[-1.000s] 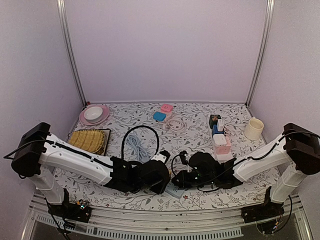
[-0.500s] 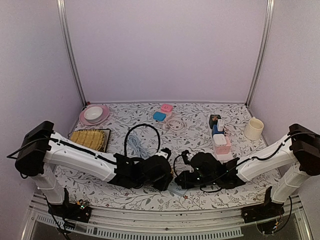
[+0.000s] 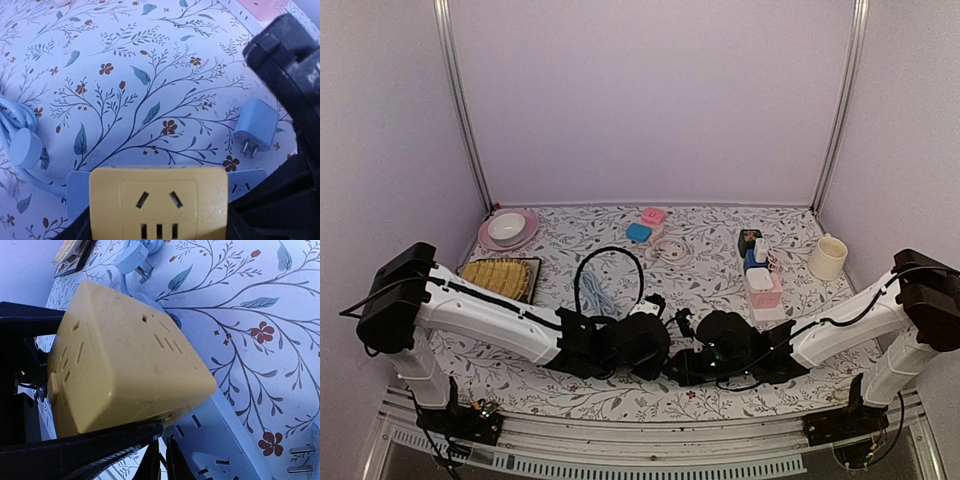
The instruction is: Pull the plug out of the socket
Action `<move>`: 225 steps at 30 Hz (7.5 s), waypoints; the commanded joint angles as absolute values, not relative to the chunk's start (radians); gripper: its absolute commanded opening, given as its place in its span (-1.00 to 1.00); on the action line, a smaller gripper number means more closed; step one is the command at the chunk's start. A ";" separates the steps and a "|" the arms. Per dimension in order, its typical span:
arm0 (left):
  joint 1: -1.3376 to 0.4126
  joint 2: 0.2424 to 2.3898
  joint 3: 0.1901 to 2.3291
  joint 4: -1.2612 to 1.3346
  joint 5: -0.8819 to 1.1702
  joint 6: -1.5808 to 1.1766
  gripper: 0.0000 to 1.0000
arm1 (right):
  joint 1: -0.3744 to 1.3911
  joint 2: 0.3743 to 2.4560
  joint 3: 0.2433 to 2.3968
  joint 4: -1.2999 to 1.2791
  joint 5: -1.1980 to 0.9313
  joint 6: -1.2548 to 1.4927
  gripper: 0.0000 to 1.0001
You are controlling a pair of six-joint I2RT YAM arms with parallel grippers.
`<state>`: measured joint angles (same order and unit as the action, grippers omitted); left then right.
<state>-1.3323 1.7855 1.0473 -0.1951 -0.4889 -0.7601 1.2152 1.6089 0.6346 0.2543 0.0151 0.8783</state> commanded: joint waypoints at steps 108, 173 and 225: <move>-1.033 1.017 0.379 -0.363 -0.591 -1.287 0.66 | 1.173 1.084 0.383 0.101 0.295 0.939 0.99; -1.261 1.436 0.769 -0.154 -0.539 -0.960 0.89 | 0.482 1.144 0.749 -0.284 0.252 0.420 0.94; -1.163 1.532 0.780 0.109 -0.250 -0.911 0.89 | 0.584 1.403 0.399 0.244 -0.278 0.591 -0.43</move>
<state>-1.1873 1.4975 0.7471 0.0574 -0.3042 -0.9401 0.4973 1.3453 0.4438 0.3405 -0.2909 0.5457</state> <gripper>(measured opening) 0.942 0.286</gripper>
